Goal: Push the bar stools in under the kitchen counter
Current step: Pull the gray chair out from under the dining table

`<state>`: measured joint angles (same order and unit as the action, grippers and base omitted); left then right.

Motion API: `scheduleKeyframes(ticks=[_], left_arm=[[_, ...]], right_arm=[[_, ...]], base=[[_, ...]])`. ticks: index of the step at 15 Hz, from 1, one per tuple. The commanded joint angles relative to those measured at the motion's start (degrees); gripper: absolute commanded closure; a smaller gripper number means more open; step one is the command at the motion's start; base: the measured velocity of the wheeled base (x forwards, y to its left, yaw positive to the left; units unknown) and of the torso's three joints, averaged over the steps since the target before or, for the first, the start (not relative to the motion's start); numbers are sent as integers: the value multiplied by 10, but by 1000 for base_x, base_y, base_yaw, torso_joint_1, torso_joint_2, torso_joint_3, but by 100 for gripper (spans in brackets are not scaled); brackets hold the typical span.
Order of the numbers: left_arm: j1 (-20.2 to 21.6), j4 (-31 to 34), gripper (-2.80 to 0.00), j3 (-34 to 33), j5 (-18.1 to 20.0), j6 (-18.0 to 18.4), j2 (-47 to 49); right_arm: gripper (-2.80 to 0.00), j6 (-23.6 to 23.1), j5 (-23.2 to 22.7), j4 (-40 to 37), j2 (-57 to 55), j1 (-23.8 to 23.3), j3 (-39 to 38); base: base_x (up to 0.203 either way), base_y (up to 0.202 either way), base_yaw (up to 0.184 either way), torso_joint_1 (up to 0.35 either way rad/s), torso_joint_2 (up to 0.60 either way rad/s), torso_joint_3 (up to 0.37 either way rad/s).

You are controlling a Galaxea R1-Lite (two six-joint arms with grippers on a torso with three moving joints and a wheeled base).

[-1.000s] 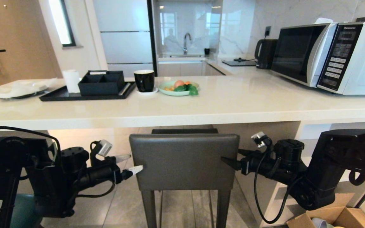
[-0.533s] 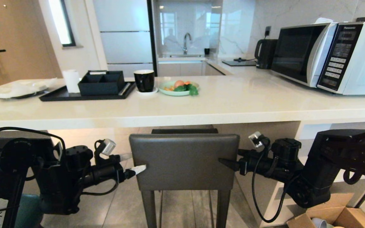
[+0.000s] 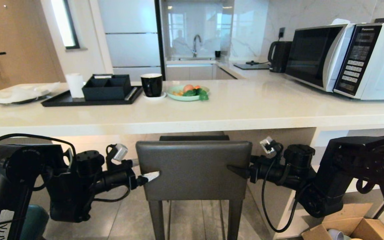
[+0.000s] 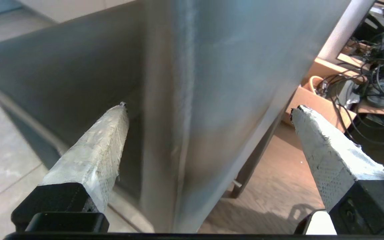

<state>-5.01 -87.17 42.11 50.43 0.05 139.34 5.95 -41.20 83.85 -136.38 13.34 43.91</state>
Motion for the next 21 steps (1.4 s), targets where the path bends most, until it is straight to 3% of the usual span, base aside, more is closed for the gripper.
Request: scheduleKeyframes(ticks=[1,21], left_arm=[[-14,-5,-280,3,2,0,-1],[-13,-5,-280,10,-4,3,-4]], right_arm=[[-280,1,-4,7,0,3,0],[-280,5,-1,37,-17,12,2]], base=[[0,0,0,0,0,0],[0,0,0,0,0,0]])
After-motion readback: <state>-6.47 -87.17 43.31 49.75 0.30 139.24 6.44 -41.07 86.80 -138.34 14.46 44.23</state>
